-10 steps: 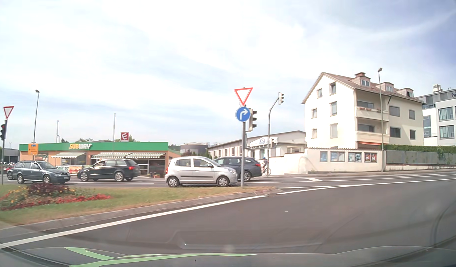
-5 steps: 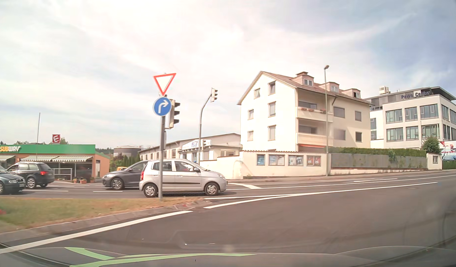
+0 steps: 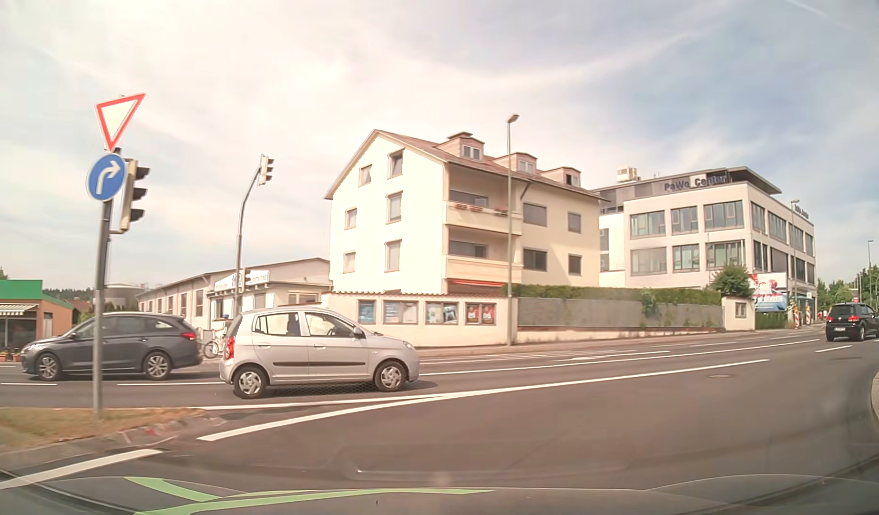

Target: Follow the waypoints while adhering to traffic rules and regulations

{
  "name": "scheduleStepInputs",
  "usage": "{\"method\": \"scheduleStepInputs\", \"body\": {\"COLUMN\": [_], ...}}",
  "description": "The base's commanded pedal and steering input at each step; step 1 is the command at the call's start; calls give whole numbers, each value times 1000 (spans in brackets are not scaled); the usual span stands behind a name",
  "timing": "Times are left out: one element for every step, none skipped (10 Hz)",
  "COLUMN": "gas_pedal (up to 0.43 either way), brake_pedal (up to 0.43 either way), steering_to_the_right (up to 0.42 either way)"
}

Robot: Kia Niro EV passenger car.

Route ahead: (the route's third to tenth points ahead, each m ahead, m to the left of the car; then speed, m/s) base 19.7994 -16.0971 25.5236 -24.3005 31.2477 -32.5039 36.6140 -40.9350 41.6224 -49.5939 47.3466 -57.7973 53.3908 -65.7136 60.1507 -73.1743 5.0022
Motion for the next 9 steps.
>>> {"method": "scheduleStepInputs", "body": {"gas_pedal": [118, 118, 118, 118, 118, 110, 28, 0, 0], "brake_pedal": [0, 0, 0, 0, 0, 0, 0, 0, 0], "steering_to_the_right": [370, 368, 368, 367, 367, 364, 361, 356, 351]}}
